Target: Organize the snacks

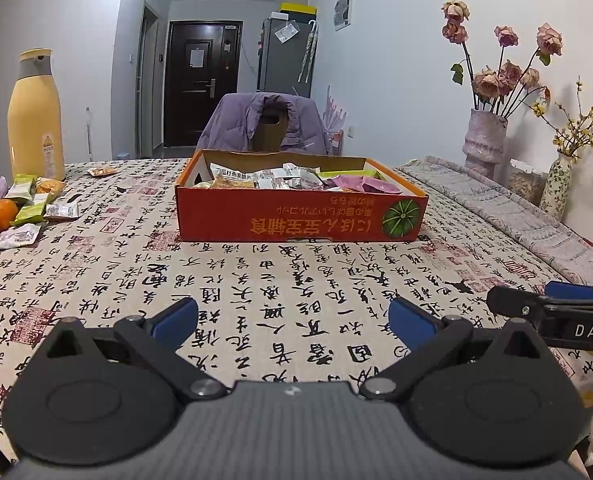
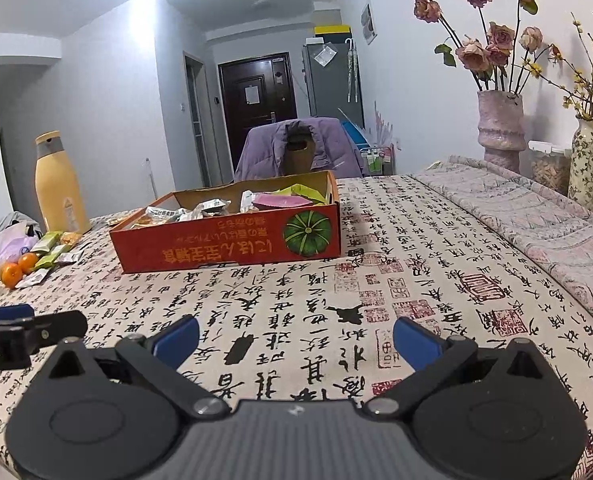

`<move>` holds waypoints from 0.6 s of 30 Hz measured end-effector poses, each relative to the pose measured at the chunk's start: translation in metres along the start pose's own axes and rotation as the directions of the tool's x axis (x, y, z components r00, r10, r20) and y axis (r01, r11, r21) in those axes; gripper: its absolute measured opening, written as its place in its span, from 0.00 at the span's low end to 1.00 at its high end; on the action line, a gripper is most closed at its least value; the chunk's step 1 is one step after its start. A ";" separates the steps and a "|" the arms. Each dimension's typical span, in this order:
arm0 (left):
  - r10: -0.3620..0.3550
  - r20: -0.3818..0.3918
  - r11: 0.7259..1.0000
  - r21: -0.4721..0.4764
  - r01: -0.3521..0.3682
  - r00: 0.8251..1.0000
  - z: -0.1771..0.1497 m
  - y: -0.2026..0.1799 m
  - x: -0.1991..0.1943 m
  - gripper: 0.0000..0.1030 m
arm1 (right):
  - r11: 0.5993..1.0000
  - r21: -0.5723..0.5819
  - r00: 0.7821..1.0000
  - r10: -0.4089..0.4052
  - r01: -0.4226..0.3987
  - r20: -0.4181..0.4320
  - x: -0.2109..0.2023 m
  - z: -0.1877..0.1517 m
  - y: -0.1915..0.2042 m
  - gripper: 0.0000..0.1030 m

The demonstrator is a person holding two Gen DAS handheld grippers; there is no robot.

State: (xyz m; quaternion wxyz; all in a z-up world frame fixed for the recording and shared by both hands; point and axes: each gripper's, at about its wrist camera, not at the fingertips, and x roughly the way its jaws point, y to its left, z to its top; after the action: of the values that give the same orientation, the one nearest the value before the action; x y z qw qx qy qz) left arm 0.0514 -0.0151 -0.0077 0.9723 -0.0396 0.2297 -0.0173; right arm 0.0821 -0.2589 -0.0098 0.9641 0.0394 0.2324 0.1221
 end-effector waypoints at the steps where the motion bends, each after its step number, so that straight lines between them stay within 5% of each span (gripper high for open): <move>1: -0.001 0.000 1.000 0.000 0.001 1.000 0.000 0.000 0.000 1.00 | 1.000 0.000 1.000 0.000 0.000 -0.001 0.000 0.000 0.000 1.00; 18: -0.010 0.002 1.000 0.005 0.010 1.000 -0.001 -0.001 0.000 1.00 | 1.000 0.003 1.000 0.002 -0.002 -0.007 0.002 -0.001 0.001 1.00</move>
State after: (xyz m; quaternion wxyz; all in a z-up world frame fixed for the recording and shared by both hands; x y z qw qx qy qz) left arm 0.0505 -0.0165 -0.0083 0.9725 -0.0384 0.2284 -0.0229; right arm 0.0835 -0.2575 -0.0116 0.9631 0.0406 0.2357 0.1230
